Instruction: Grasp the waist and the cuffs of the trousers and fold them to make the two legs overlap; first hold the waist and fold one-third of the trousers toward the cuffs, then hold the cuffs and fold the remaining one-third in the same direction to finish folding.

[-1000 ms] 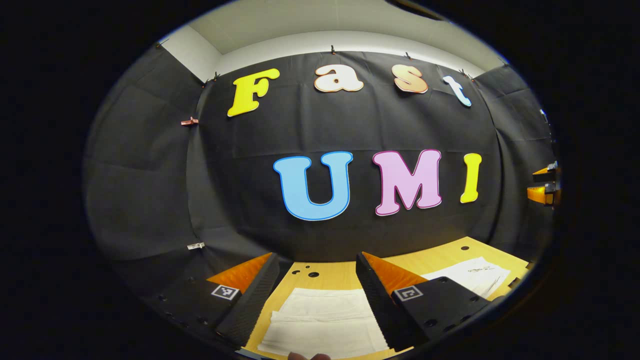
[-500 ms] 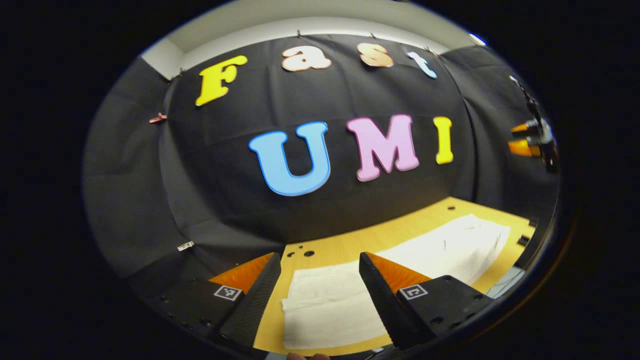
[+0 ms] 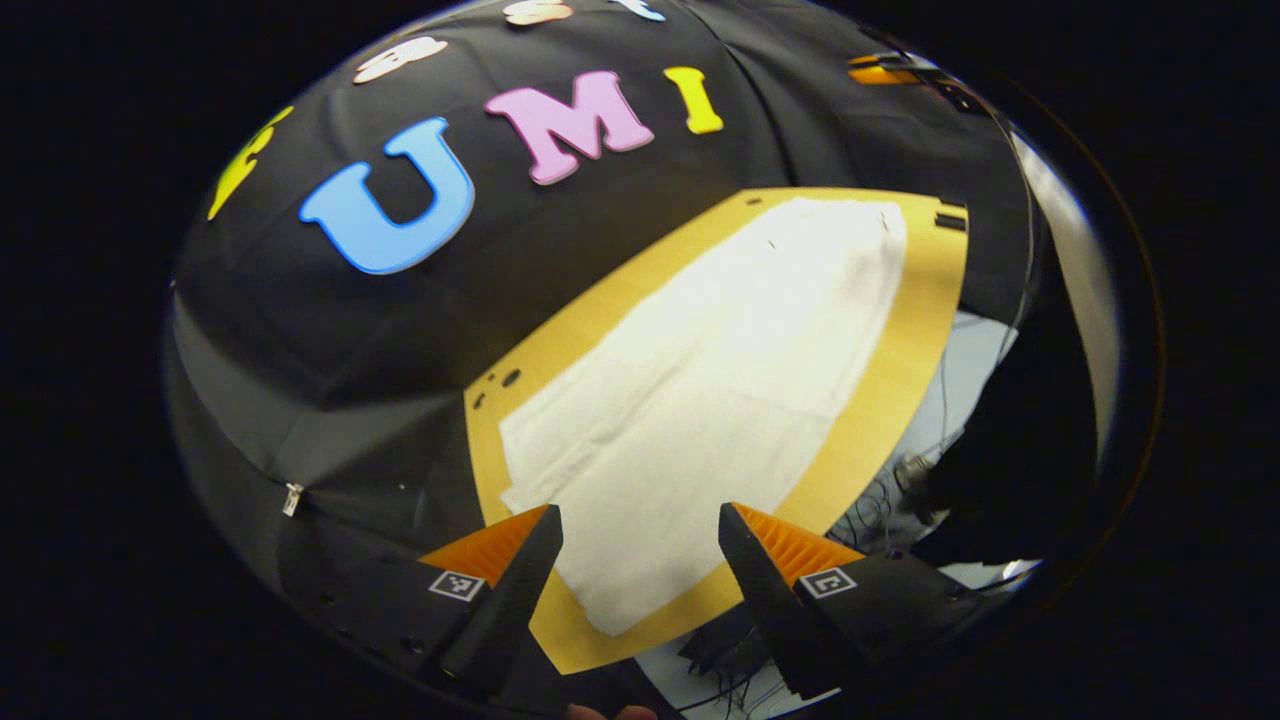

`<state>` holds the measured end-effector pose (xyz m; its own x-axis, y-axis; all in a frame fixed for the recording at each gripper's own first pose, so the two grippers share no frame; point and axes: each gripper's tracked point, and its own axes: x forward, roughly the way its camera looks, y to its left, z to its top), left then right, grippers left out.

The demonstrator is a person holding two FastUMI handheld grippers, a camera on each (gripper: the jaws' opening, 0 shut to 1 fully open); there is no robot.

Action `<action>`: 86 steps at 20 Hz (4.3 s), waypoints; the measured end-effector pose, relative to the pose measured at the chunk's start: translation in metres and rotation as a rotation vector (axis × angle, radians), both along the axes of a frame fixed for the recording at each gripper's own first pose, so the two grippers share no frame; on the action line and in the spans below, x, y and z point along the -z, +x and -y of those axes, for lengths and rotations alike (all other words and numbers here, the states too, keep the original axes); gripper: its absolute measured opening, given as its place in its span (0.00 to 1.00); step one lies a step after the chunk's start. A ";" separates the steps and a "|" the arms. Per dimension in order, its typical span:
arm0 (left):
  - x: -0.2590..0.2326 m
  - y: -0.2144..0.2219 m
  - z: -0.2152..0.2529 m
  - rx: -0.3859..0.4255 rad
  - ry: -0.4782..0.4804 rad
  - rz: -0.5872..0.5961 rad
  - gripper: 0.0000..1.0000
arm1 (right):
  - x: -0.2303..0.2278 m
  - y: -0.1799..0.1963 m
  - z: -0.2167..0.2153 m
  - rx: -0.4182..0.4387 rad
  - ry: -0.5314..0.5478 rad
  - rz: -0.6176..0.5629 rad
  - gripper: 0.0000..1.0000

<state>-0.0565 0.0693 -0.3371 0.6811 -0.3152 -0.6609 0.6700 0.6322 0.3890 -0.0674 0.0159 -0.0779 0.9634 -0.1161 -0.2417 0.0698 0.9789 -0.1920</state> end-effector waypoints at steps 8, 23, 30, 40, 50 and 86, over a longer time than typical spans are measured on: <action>0.091 0.011 -0.029 0.173 0.325 -0.119 0.98 | 0.028 0.000 0.015 0.040 0.008 -0.055 0.97; 0.127 0.088 -0.041 0.197 0.638 -0.169 0.07 | 0.126 0.003 0.052 -0.056 -0.132 -0.246 0.97; 0.125 0.092 -0.041 0.165 0.664 -0.229 0.06 | 0.254 0.007 0.037 -0.454 -0.431 -0.468 0.97; 0.126 0.092 -0.042 0.170 0.676 -0.228 0.06 | 0.359 0.051 0.039 -0.742 -0.608 -0.571 0.97; 0.127 0.093 -0.042 0.169 0.671 -0.224 0.06 | 0.394 0.068 0.025 -0.990 -0.630 -0.665 0.89; 0.049 0.164 -0.034 -0.335 0.191 -0.305 0.06 | 0.301 0.169 0.045 -0.524 0.092 -0.743 0.05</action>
